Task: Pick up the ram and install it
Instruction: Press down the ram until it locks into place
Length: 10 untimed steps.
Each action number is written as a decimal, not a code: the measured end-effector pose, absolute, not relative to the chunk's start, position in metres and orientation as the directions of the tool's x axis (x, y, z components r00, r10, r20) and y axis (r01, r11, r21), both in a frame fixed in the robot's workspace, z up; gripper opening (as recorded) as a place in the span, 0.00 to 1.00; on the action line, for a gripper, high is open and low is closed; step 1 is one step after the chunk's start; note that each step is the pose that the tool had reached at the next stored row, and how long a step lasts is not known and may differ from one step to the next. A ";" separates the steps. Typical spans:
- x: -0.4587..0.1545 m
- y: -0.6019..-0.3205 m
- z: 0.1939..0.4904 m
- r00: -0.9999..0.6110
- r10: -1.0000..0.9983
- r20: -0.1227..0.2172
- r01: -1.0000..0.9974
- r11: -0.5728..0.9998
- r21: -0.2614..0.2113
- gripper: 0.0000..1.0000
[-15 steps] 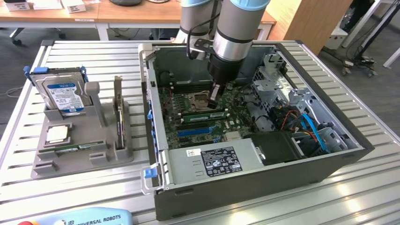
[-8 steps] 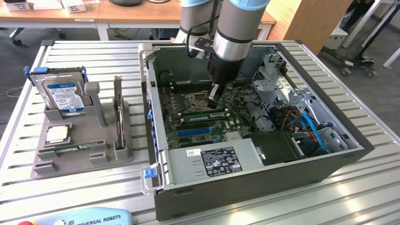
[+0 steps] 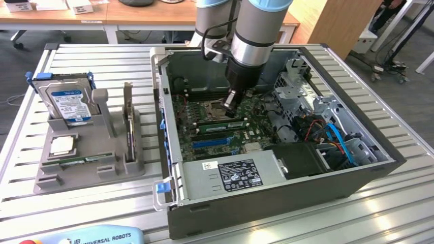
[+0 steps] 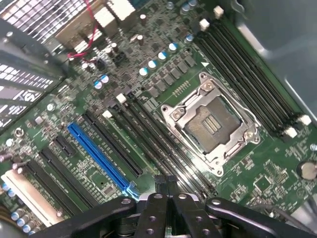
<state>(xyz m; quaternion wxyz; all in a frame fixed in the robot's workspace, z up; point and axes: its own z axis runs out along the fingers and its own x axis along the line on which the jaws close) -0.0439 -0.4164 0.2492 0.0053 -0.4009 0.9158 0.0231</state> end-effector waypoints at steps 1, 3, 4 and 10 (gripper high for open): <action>-0.044 -0.416 0.249 -0.688 -0.725 -0.028 -0.726 0.687 0.038 0.10; -0.044 -0.416 0.249 -0.705 -0.708 -0.028 -0.709 0.705 0.038 0.10; -0.044 -0.416 0.249 -0.714 -0.699 -0.028 -0.700 0.713 0.038 0.10; -0.044 -0.416 0.249 -0.768 -0.639 -0.028 -0.640 0.767 0.038 0.10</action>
